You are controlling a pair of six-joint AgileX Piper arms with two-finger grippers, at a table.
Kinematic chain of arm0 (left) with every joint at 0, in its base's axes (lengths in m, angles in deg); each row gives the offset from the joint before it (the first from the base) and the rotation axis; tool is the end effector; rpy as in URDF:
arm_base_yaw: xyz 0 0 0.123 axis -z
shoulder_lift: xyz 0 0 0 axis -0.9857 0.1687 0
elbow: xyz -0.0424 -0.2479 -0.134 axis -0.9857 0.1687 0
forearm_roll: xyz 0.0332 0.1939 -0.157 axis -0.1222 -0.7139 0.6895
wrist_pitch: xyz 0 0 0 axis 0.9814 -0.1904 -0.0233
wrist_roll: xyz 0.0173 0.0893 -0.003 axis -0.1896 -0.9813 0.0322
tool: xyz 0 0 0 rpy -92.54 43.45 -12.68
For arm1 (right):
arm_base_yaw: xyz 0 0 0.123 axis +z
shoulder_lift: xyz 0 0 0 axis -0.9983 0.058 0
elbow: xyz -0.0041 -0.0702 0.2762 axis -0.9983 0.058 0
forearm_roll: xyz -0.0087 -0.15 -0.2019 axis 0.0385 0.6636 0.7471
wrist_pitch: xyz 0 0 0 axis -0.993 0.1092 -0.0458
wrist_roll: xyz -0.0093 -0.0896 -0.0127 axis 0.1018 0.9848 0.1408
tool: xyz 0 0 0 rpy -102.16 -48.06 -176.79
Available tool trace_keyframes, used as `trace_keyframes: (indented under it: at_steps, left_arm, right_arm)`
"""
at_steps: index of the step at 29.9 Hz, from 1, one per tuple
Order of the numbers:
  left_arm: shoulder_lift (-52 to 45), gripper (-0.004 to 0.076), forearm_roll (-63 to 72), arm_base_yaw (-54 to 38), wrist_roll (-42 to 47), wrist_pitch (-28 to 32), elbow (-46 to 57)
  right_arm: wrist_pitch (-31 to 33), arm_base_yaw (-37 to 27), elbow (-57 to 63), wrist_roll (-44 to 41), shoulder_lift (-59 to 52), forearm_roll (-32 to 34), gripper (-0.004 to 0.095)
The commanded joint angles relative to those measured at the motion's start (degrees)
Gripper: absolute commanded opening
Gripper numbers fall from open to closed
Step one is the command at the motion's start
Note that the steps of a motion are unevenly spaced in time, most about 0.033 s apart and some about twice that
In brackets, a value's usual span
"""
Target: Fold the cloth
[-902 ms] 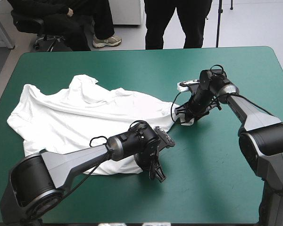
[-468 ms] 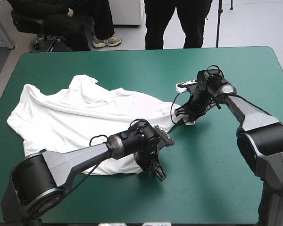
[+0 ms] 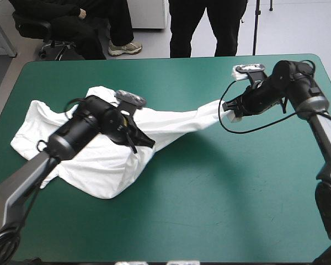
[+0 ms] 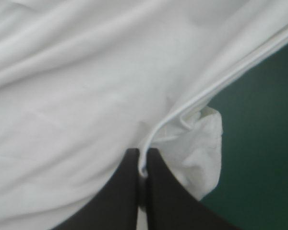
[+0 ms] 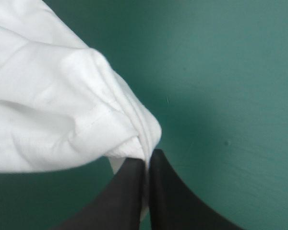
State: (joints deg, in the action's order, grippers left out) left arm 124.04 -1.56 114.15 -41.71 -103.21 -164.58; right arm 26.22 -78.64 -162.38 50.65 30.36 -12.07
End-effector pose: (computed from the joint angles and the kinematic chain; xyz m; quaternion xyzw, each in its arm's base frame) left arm 0.2687 -0.1747 0.3329 0.2413 0.9446 -0.0486 0.2171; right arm 0.3593 0.0740 0.3404 -0.1411 0.9590 0.1293 0.2091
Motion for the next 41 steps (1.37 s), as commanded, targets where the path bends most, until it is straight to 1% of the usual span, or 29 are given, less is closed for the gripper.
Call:
trace_keyframes:
  at_steps: [1, 4, 7, 11, 13, 16, 18, 24, 28, 31, 34, 36, 41]
  left_arm:
    - [-6.8, -0.0017, -0.4, -4.8, 1.0, 1.7, -6.5]
    - [-9.2, -0.0017, -0.6, -7.7, 1.0, 3.6, -12.4]
    - [-10.5, -0.0017, -1.9, -8.7, 0.9, 6.1, -18.3]
    - [-11.1, -0.0017, -4.7, -8.7, 0.7, 9.6, -27.3]
    - [-11.1, -0.0017, -4.8, -8.7, -0.5, 11.6, -31.5]
    - [-11.1, -0.0017, -6.2, -8.7, -0.6, 16.9, -37.4]
    - [-11.1, -0.0018, -7.3, -8.7, -0.9, 21.5, -40.3]
    - [-11.1, -0.0017, -8.2, -8.7, -4.7, 34.7, -45.0]
    - [-11.1, -0.0017, -8.2, -8.7, -4.8, 42.3, -47.9]
    - [-11.1, -0.0018, -8.2, -8.7, -4.8, 46.4, -50.1]
    - [-11.1, -0.0017, -7.0, -8.7, -4.8, 47.5, -53.3]
    - [-11.1, -0.0017, -5.5, -8.7, -5.2, 46.7, -55.9]
    - [-12.6, -0.0017, 1.3, -8.7, -11.3, 46.1, -58.6]
  right_arm:
    - [-1.1, -0.5, -3.2, 2.3, -8.1, -3.7, -0.0017]
    - [-2.1, -0.5, -5.4, 3.5, -11.9, -5.9, -0.0017]
    - [-3.9, -0.5, -8.9, 4.5, -15.4, -6.2, -0.0017]
    - [-10.0, -0.5, -13.9, 4.7, -19.7, -6.3, -0.0017]
    - [-13.4, -0.5, -16.5, 6.5, -21.2, -6.4, -0.0017]
    - [-18.2, -0.5, -20.3, 9.9, -22.6, -6.8, -0.0017]
    - [-21.6, -0.5, -22.9, 12.1, -22.9, -6.8, -0.0017]
    - [-33.2, -0.5, -28.7, 19.9, -23.1, -7.5, -0.0017]
    - [-37.4, -0.5, -33.2, 25.2, -23.1, -9.8, -0.0017]
    - [-39.6, -0.5, -37.0, 27.5, -23.1, -10.9, -0.0017]
    - [-40.7, -0.5, -40.7, 30.0, -23.1, -12.5, -0.0017]
    - [-40.8, -0.5, -43.3, 30.7, -23.1, -13.6, -0.0017]
    - [-40.3, -0.5, -46.5, 30.7, -23.3, -14.5, -0.0017]
